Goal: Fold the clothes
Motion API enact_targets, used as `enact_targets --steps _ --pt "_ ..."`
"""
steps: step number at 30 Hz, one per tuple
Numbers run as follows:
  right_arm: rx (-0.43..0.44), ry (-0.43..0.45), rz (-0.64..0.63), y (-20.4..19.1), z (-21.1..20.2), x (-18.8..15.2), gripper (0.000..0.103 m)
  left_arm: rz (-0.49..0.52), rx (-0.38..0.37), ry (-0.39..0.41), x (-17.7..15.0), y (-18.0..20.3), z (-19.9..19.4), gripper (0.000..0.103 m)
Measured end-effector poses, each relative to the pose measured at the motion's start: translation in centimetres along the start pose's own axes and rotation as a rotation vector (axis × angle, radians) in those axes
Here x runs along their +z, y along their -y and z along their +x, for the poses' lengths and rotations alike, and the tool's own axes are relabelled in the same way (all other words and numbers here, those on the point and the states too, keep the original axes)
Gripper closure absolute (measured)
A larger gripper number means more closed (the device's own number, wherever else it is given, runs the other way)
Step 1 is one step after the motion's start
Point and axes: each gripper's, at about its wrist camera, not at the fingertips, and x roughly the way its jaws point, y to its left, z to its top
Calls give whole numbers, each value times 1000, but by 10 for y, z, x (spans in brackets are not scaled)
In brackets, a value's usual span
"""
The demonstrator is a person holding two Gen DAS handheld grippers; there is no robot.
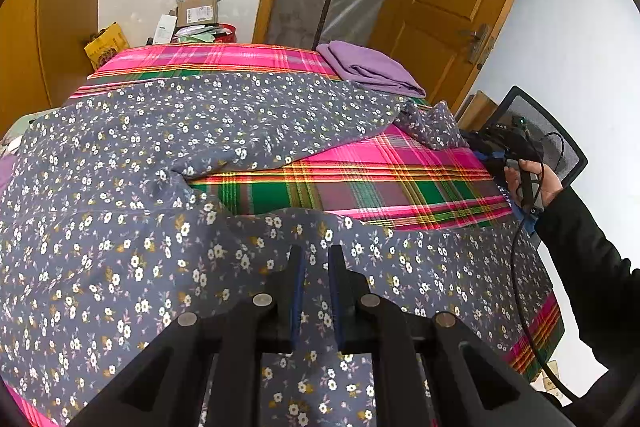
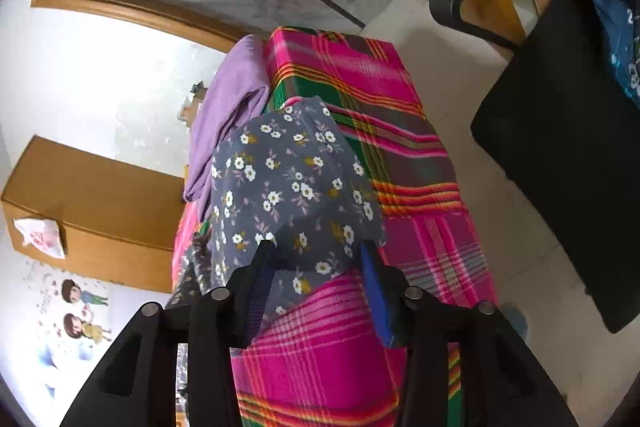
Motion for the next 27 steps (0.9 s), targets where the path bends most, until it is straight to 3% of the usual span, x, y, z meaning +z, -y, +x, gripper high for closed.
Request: enact_targets --steps 5,12,16,23,27 --pt "-60 89 -87 -12 -12 0 95 6 1 -4 0 4 1 92" --pt "-97 243 -168 -31 -52 8 96 7 2 -5 1 5 1 92" --pt "-148 277 -146 -24 -70 21 96 4 -2 -2 0 5 1 92" --pt "-251 308 -94 -1 -84 35 91 2 -6 -9 -2 3 2 92" --pt "-242 242 -145 -9 -71 36 60 6 -10 -9 -1 3 3 92"
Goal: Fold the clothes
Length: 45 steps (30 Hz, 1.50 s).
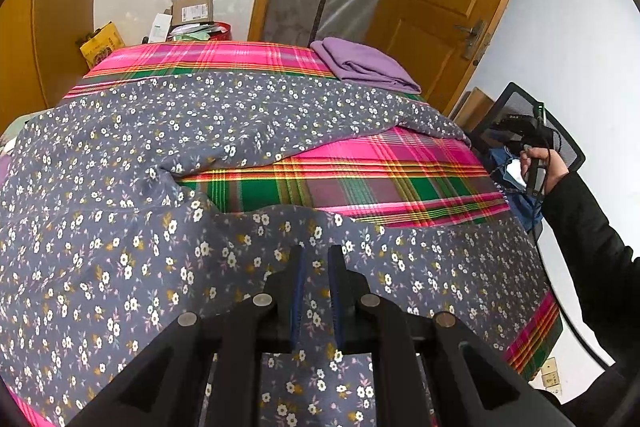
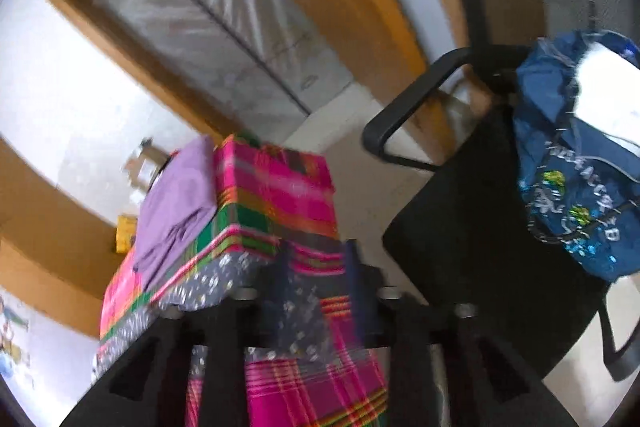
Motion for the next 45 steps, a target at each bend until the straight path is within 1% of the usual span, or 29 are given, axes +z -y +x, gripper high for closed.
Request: enact_targets --steps 2,6,9,11,13,14,15,16,17,19,26,28,29,31,32,33,34,36,40,43,45 --pt "26 -43 -52 -11 10 -3 60 1 3 -7 1 0 2 92" --pt "69 -154 -177 -48 43 -10 60 8 1 -11 3 3 5 92" --pt "60 -208 -247 -73 66 -11 60 10 4 -12 4 3 5 92" --pt "39 -229 -276 -82 76 -10 60 5 11 -11 4 1 5 92" --pt "6 -240 -308 -87 84 -10 67 -4 18 -12 4 -3 5 92" --pt "-25 -232 -339 -89 85 -10 82 -8 21 -12 4 -5 5 92" --pt "-45 -218 -362 -90 85 -11 88 -12 24 -14 5 -6 6 92" --pt "-43 -204 -366 -89 84 -11 94 -16 25 -17 5 -8 7 92" --pt "-36 -191 -361 -87 82 -9 98 -17 26 -20 5 -8 8 92" --pt "-37 -152 -355 -87 78 -4 100 -16 25 -28 5 -8 12 92" --pt "-42 -5 -376 -111 73 20 100 -10 21 -43 6 -6 19 92" --pt "-64 7 -370 -112 75 25 100 -16 27 -44 6 -8 20 91" --pt "-77 9 -366 -111 77 27 98 -19 26 -42 6 -9 20 92" --pt "-78 -25 -340 -104 80 27 96 -21 25 -38 6 -10 19 92" --pt "-73 -42 -326 -100 81 25 89 -21 23 -36 6 -10 19 92" --pt "-67 -57 -313 -93 80 21 75 -20 22 -36 6 -10 19 92" --pt "-61 -72 -299 -85 79 17 69 -20 21 -38 5 -10 19 92" --pt "-34 -94 -249 -70 72 10 67 -20 17 -41 5 -10 19 92" --pt "53 -137 -82 -28 51 -12 66 -18 6 -37 3 -9 18 92" --pt "119 -155 12 -9 35 -33 66 -15 1 -33 3 -7 17 92" --pt "174 -164 66 -3 26 -49 65 -6 1 -33 4 -6 18 92"
